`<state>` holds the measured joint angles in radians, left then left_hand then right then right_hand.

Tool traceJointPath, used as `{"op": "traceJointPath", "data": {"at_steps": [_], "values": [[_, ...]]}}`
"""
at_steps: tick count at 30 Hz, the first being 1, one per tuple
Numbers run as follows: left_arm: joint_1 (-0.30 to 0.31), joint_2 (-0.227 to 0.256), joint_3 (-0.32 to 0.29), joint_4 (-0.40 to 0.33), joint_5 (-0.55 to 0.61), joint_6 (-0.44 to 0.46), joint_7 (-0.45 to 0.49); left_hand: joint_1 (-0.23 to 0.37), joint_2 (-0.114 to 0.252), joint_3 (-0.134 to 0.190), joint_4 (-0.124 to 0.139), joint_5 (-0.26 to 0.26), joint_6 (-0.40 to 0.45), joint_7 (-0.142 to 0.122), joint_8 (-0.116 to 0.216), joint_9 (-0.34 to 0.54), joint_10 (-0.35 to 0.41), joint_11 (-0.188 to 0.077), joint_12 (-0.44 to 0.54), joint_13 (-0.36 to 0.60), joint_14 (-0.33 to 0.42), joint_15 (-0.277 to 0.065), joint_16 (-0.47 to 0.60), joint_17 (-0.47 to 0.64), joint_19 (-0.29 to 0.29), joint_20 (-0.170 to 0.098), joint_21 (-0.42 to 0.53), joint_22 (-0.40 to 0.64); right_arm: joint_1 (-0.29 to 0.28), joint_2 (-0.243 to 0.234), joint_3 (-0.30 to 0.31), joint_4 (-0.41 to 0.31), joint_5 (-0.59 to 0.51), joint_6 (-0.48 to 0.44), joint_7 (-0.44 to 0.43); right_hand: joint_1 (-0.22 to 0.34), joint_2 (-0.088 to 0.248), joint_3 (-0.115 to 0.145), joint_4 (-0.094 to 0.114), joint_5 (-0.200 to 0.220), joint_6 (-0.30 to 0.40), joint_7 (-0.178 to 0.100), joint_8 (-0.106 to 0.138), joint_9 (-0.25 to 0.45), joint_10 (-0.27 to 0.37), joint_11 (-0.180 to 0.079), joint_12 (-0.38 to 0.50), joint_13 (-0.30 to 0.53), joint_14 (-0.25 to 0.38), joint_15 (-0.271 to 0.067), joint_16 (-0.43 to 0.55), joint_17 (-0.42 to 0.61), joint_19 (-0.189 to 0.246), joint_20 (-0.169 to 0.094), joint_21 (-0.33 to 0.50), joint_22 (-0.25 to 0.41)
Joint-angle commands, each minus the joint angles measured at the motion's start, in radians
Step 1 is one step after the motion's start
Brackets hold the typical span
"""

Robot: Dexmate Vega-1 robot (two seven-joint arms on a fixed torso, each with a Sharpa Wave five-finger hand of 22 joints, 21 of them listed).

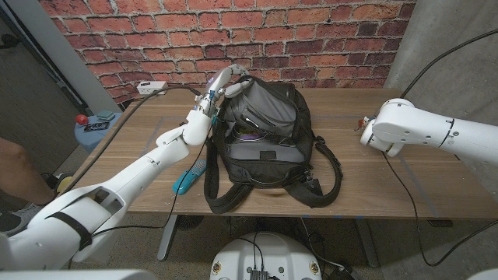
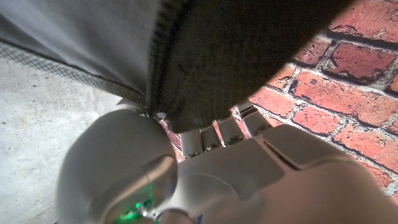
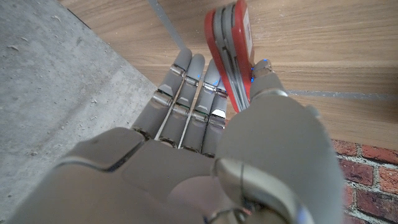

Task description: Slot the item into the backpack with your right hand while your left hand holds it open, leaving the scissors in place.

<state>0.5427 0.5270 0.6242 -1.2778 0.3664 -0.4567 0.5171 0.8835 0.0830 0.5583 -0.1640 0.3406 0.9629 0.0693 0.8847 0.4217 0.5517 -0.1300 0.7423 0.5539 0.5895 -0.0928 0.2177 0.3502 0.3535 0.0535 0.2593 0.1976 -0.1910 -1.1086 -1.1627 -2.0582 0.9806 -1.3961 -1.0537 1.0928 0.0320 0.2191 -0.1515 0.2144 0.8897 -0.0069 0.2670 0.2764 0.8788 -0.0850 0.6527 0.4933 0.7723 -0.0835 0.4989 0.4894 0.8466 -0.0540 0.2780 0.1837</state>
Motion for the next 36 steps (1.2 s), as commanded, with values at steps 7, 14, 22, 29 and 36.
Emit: {"op": "traceJointPath", "data": {"at_steps": [7, 14, 22, 29, 36], "values": [[-0.029, 0.001, -0.005, 0.013, 0.003, -0.018, -0.003, 0.015, 0.018, 0.009, -0.001, 0.004, -0.006, 0.001, 0.012, 0.005, 0.005, 0.0, 0.002, 0.003, 0.011, -0.002, -0.002, 0.002, -0.006, -0.002, 0.005, 0.002, -0.022, -0.02, 0.023, -0.085, 0.053, 0.0, -0.063, 0.015, 0.007, 0.003, 0.002, -0.002, 0.011, -0.001, 0.004, 0.005, 0.016, -0.009, 0.008, 0.003, 0.009, -0.103, -0.002, 0.008, 0.003, -0.005, 0.005, 0.006], [-0.033, 0.013, -0.016, 0.005, 0.013, -0.018, 0.011, 0.015, 0.017, 0.009, -0.001, 0.005, -0.006, 0.001, 0.014, 0.005, 0.006, -0.003, 0.002, 0.003, 0.012, -0.003, -0.002, 0.002, -0.007, -0.002, 0.005, 0.002, 0.002, -0.015, -0.016, -0.121, 0.053, 0.0, -0.063, 0.019, 0.009, 0.003, 0.001, -0.004, 0.012, 0.001, 0.004, 0.006, 0.018, -0.007, 0.01, 0.003, 0.012, -0.105, -0.002, 0.011, 0.003, -0.004, 0.005, 0.006], [-0.031, 0.022, -0.03, -0.005, 0.024, -0.016, 0.037, 0.015, 0.018, 0.009, -0.001, 0.005, -0.005, 0.002, 0.015, 0.001, 0.006, -0.007, 0.001, 0.004, 0.011, -0.003, -0.002, 0.003, -0.006, -0.002, 0.005, 0.002, -0.012, -0.015, -0.001, -0.15, 0.053, 0.0, -0.063, 0.023, 0.011, 0.002, 0.001, -0.006, 0.019, 0.0, 0.004, 0.007, 0.023, -0.006, 0.013, 0.003, 0.016, -0.105, -0.002, 0.014, 0.004, -0.005, 0.006, 0.006], [-0.027, 0.027, -0.039, -0.007, 0.027, -0.013, 0.053, 0.015, 0.017, 0.011, -0.001, 0.006, -0.005, -0.001, 0.018, 0.003, 0.008, -0.005, 0.002, 0.004, 0.012, -0.004, -0.003, 0.001, -0.006, -0.003, 0.006, 0.002, -0.023, -0.038, 0.009, -0.202, 0.058, 0.0, -0.063, 0.021, 0.012, 0.001, 0.003, -0.008, 0.023, -0.001, 0.004, 0.008, 0.025, -0.007, 0.015, 0.001, 0.019, -0.105, -0.005, 0.016, 0.004, -0.005, 0.007, 0.006], [-0.03, 0.023, -0.038, 0.007, 0.022, -0.022, 0.06, 0.014, 0.016, 0.013, -0.001, 0.007, -0.007, -0.001, 0.02, 0.005, 0.008, -0.003, 0.002, 0.004, 0.013, -0.004, -0.004, 0.0, -0.006, -0.003, 0.006, 0.002, -0.054, -0.061, 0.041, -0.263, 0.054, 0.0, -0.063, 0.025, 0.013, 0.001, 0.002, -0.009, 0.024, 0.0, 0.002, 0.008, 0.026, -0.006, 0.016, 0.0, 0.021, -0.103, -0.006, 0.018, 0.004, -0.005, 0.007, 0.006]]}}
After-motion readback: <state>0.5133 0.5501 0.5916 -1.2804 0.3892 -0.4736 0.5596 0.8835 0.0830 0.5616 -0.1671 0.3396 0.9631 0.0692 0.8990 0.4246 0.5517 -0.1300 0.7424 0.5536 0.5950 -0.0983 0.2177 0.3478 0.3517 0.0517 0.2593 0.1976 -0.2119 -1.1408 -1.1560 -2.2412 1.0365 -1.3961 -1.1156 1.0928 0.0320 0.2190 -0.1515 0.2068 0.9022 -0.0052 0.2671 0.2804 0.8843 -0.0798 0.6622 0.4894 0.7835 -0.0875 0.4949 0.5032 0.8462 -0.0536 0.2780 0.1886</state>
